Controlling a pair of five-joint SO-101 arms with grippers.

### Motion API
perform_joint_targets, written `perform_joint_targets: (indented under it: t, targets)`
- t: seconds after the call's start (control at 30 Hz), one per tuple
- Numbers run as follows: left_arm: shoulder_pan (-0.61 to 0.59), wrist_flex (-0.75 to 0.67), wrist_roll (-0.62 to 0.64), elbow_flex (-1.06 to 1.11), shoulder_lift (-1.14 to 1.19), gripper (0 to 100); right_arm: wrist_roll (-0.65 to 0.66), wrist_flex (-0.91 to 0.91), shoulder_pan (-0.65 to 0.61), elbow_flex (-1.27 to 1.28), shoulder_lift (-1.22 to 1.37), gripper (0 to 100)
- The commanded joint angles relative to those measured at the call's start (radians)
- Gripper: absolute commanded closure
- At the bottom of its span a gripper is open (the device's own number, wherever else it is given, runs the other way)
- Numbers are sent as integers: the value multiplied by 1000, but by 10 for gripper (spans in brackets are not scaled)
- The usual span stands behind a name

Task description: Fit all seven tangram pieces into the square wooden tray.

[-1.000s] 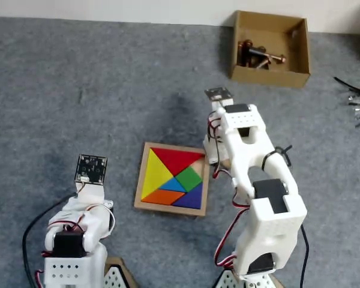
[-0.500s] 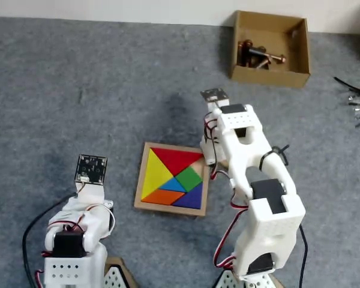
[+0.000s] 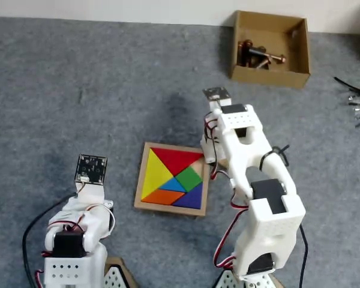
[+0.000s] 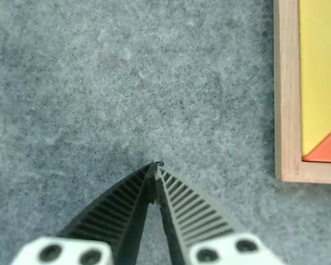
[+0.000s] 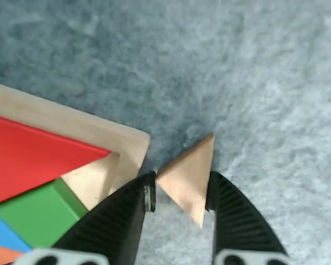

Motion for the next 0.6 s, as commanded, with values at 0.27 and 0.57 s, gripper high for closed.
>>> perform_joint_targets:
  t: [0.27, 0.57]
  targets:
    - [12, 3, 2, 18, -10, 995, -12, -16, 10, -50, -16, 943]
    - [12, 3, 2, 18, -10, 995, -12, -10, 25, -59, -24, 964]
